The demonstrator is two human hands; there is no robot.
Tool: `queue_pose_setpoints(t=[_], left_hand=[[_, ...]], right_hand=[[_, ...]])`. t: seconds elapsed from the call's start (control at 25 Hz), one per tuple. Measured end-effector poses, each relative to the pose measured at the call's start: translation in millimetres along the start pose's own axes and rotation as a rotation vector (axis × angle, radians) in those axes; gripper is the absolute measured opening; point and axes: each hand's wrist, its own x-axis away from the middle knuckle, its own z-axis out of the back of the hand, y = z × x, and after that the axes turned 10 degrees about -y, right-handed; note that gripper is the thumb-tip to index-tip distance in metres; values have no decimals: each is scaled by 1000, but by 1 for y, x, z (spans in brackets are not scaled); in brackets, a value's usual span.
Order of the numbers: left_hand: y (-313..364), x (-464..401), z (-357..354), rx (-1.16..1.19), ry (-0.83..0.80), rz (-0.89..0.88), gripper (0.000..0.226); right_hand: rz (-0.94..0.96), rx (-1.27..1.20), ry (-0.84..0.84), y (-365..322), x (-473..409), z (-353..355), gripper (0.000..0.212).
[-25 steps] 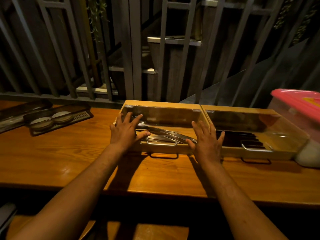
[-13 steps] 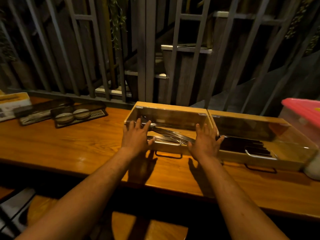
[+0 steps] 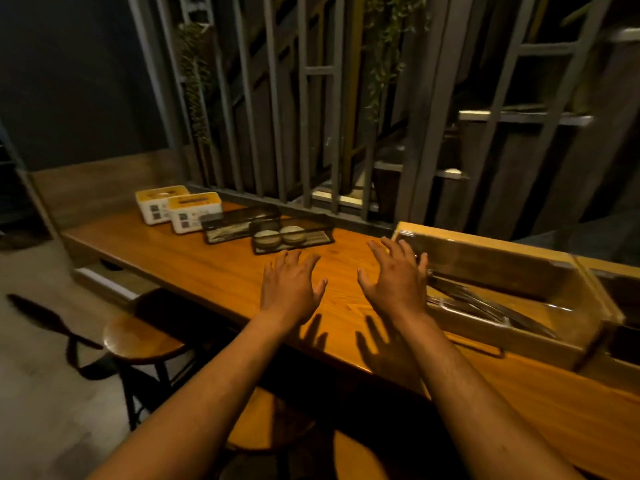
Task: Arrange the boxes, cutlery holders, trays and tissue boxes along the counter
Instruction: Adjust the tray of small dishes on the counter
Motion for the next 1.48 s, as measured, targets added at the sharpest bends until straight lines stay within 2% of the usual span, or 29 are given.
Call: queue_pose_setpoints(t=[0.28,0.44,0.68,0.92,1.08,1.2,1.36,1.48], left_hand=[[-138,-51,1,-24,-84,2,58],[-181,-86,-5,-53,-126,-61,59],[-188,-150,-33,-45,-200,-75,63],[-185,-209,-82,-48,-341,44,70],[-191,-216,-105,-9,-294,20,62],[-199,-210,-102,31,-232,-79,59],[-212,-201,-103,119,-262,-120,53],[-212,-202,-93,155,-292,-238,48]], right_hand=[[-107,-13,-60,-106,-64,-81,58],[-205,-42,-25,-128,-88,-114,55],[-244,39,-88,-114,-142,-140,57],[-235,34,-159,-89,-231,-173,55],[-150,129,-287,-77,-268,-189,60],[-157,167,-386,-72,-261,-192,67],[-144,241,-364,-76,-230,-192,68],[-228,263,-250,-82,-201,-179,62]])
